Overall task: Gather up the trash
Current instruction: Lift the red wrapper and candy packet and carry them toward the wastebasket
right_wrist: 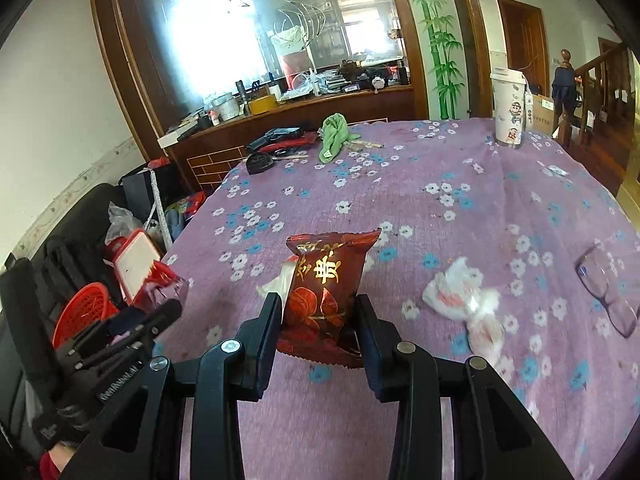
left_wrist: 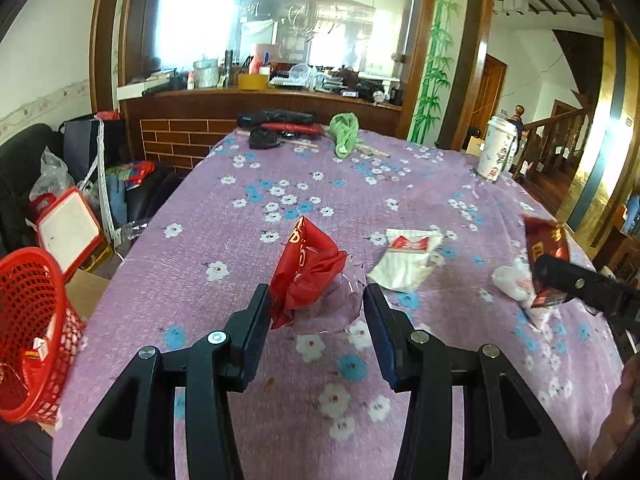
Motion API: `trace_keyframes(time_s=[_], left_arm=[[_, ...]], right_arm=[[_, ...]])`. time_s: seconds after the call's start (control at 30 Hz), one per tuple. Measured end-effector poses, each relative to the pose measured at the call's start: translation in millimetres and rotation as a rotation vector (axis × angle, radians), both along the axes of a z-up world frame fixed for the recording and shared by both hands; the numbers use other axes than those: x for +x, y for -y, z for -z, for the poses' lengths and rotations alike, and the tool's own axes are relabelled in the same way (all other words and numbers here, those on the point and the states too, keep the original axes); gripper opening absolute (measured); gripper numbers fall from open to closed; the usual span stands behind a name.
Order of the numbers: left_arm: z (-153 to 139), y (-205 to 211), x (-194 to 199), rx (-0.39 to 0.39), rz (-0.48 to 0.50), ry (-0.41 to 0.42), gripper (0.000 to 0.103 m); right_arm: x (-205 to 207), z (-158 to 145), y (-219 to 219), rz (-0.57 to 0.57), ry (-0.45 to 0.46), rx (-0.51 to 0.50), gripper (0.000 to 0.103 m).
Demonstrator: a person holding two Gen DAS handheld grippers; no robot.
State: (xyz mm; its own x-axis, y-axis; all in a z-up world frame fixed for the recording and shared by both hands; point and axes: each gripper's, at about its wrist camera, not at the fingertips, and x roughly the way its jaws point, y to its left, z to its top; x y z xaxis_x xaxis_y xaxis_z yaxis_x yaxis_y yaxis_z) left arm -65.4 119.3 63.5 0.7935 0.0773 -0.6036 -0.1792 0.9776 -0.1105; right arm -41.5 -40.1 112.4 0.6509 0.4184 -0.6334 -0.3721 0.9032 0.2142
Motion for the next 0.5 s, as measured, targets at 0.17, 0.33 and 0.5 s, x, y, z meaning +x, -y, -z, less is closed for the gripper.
trace_keyframes(time_s=[0.17, 0.33, 0.5], left_arm=[[-15, 12, -27, 0.025, 0.020, 0.019, 0.046], [-21, 21, -44, 0.020, 0.047, 0.018, 0.046], [-27, 26, -59, 0.009, 0.060, 0.027, 0.046]], right_arm=[[-21, -5, 5, -0.024, 0.009, 0.018, 0.040], [-33, -12, 4, -0.047, 0.024, 0.028, 0.040], [-41, -15, 5, -0.055, 0.022, 0.031, 0.040]])
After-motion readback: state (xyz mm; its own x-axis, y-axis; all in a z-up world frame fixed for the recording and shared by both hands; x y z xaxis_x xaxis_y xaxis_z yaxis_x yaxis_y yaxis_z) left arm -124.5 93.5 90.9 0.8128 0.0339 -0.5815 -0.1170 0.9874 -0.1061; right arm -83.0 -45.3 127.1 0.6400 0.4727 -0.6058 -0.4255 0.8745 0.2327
